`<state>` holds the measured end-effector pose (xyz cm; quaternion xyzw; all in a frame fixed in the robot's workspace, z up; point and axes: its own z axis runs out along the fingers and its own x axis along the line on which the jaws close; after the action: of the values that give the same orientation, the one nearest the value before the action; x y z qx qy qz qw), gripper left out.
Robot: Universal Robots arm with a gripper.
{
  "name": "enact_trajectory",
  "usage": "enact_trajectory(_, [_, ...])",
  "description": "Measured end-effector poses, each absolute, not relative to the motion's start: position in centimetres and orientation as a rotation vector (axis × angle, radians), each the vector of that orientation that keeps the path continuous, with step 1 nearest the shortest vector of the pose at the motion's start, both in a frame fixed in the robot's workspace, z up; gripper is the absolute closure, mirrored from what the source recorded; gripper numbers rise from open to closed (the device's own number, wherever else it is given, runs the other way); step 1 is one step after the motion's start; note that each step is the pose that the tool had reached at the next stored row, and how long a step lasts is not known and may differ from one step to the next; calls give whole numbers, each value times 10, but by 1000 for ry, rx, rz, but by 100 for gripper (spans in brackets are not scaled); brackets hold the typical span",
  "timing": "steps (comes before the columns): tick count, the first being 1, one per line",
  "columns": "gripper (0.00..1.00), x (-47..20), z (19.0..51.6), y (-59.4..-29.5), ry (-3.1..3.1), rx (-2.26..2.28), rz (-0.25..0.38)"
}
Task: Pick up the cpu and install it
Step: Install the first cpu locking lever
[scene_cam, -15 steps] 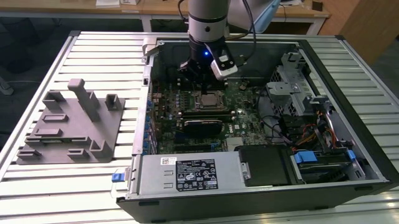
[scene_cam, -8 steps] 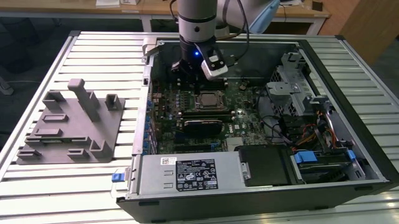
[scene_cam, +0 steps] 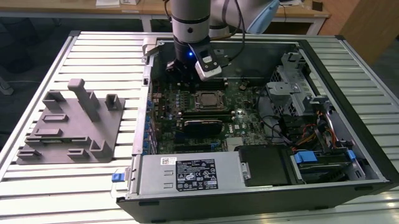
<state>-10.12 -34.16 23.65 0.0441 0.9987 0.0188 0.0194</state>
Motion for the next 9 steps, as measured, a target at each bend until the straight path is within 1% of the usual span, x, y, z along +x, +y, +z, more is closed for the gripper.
enact_trajectory(9, [89, -111, 236, -343, 3097, 139, 199])
